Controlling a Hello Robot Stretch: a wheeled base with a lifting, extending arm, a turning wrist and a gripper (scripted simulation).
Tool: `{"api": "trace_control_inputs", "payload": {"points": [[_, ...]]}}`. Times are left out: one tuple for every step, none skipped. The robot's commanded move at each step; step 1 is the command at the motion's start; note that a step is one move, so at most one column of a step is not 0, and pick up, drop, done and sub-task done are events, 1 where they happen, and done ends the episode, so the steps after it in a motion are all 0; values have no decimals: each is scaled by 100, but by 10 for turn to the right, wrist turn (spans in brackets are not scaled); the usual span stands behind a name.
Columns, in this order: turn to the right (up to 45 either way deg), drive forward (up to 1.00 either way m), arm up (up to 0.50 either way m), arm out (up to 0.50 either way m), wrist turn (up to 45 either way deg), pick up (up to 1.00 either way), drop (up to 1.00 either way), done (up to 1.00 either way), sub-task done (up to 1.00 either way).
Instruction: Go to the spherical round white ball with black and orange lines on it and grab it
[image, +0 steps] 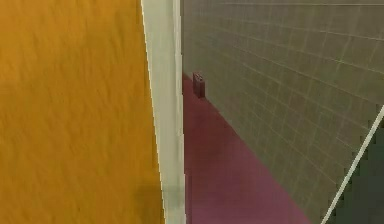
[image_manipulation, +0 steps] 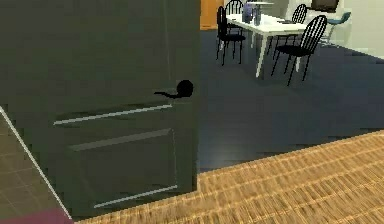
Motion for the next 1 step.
{"api": "trace_control_inputs", "payload": {"points": [[450,0,0,0,0,0,0,0,0]]}}
